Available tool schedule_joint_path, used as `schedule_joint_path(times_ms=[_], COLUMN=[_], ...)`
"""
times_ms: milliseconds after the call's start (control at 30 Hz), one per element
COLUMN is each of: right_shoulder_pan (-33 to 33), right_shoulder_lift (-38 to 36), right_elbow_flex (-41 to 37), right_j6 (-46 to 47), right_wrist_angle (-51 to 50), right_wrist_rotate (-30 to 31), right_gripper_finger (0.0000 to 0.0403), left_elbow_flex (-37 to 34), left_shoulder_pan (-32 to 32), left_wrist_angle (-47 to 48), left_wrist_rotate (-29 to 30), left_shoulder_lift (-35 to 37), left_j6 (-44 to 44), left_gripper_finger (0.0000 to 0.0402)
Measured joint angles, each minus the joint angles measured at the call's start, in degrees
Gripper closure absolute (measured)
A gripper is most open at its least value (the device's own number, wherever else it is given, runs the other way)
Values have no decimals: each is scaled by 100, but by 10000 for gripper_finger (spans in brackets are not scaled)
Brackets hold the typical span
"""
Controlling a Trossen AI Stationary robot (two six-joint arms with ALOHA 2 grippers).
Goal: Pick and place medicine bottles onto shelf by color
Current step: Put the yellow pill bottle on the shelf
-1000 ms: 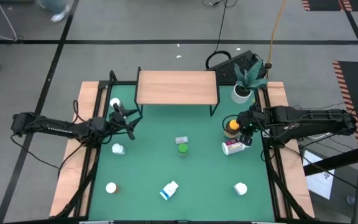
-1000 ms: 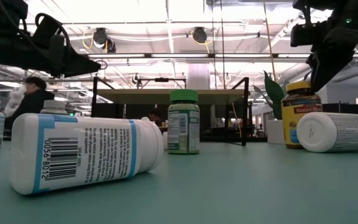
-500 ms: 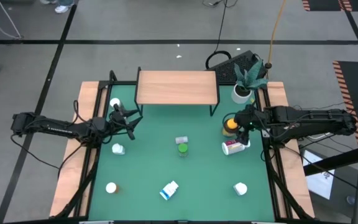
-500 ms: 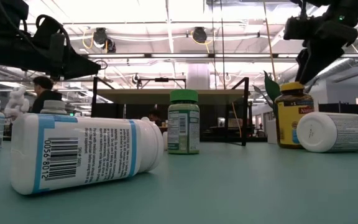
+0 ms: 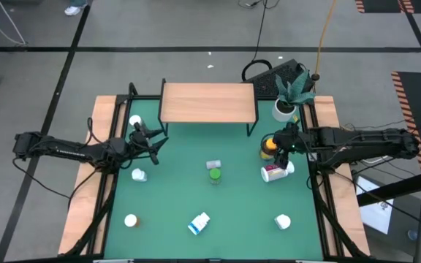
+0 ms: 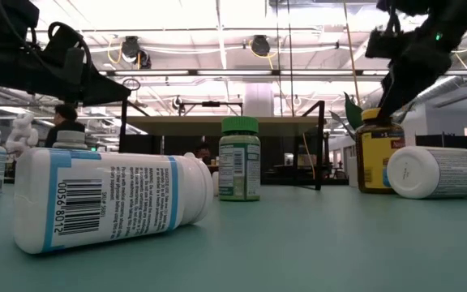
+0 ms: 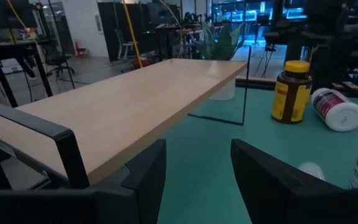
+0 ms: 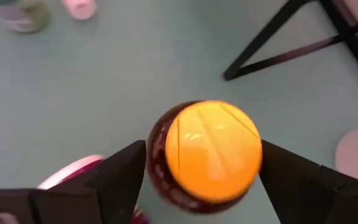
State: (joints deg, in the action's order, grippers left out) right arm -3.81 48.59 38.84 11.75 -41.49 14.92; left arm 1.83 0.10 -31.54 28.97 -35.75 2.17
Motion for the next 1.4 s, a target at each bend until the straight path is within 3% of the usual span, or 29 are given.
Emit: schedule_joint_path(times_ms=[400, 667, 1000, 1400], right_shoulder_pan=[4, 4, 2, -27], right_shoulder_lift=[-13, -22, -13, -8], right_elbow_flex=[-344, -344, -344, 855], right_j6=[-110, -22, 135, 50], right_wrist_angle=[741, 637, 889, 936], right_wrist_rotate=[4, -10, 0, -12], right_gripper_finger=[122, 198, 198, 195], left_elbow_flex=[0, 0, 0, 0], left_shoulder_pan=[0, 0, 0, 0], left_wrist_angle=[-32, -36, -47, -209], left_wrist_rotate=[0, 0, 2, 4], left_shoulder_lift=[2, 2, 2, 0], left_j6=[233, 221, -168, -392], left_gripper_finger=[218, 218, 217, 218])
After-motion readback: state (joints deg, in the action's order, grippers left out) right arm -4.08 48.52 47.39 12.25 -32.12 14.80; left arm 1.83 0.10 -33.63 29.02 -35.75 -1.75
